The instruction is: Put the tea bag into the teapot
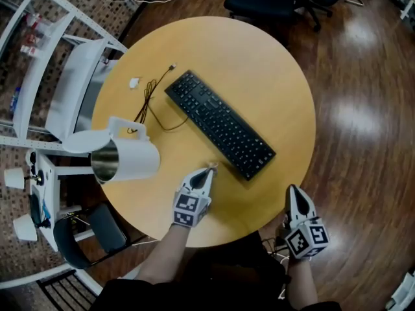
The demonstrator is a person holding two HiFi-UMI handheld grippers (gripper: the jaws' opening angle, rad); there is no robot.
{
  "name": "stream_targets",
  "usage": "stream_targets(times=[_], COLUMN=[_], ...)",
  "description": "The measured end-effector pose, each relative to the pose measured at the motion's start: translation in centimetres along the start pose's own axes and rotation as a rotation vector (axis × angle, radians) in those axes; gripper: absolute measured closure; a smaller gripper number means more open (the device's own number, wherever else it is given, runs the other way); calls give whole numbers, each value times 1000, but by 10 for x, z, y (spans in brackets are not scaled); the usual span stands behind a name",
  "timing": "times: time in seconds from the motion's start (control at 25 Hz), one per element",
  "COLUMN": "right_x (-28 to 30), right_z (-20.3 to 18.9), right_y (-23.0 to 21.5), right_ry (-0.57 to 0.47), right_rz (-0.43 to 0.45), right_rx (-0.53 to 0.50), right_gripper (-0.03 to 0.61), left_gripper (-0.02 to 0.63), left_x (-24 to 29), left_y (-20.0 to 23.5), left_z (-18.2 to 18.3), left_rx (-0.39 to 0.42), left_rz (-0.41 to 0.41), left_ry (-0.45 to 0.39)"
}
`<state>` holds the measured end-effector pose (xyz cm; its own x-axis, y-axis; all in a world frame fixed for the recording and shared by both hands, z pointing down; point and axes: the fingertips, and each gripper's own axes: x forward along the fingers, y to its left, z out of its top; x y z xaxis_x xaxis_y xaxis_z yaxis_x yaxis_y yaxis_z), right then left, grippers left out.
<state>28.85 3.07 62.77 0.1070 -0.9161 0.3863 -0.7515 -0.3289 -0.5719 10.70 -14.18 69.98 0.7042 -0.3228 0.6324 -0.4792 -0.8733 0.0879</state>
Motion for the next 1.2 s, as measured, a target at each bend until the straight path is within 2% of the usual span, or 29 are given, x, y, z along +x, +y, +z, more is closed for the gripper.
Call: stream_targets(times=[0.16, 0.32, 0.44, 0.72, 0.96, 1.08, 1.2], right_x=[3, 4, 3, 1, 7, 16, 24], right_z=[2, 13, 28, 70, 100, 110, 108], right_y=[2, 18, 36, 102, 173, 204, 234], right_ry=[12, 12, -5, -102, -227, -267, -268], right_rz=[14, 32, 62, 137, 235, 275, 309], right_rx=[-21, -59, -107, -205, -301, -344, -355], right_gripper=[575, 575, 575, 575, 575, 575, 575], left_gripper=[612, 612, 612, 612, 613, 613, 613], left_x=[-2, -17, -40, -114, -184, -215, -240], left_y=[7, 10, 11, 36, 56, 70, 83], left_z=[1, 14, 35, 100, 147, 159, 156], left_rx=[-69, -76, -85, -41, 5, 27, 23], left_rz=[20, 16, 18, 62, 88, 118, 148], left_ry=[-20, -78, -153, -346, -506, -574, -602])
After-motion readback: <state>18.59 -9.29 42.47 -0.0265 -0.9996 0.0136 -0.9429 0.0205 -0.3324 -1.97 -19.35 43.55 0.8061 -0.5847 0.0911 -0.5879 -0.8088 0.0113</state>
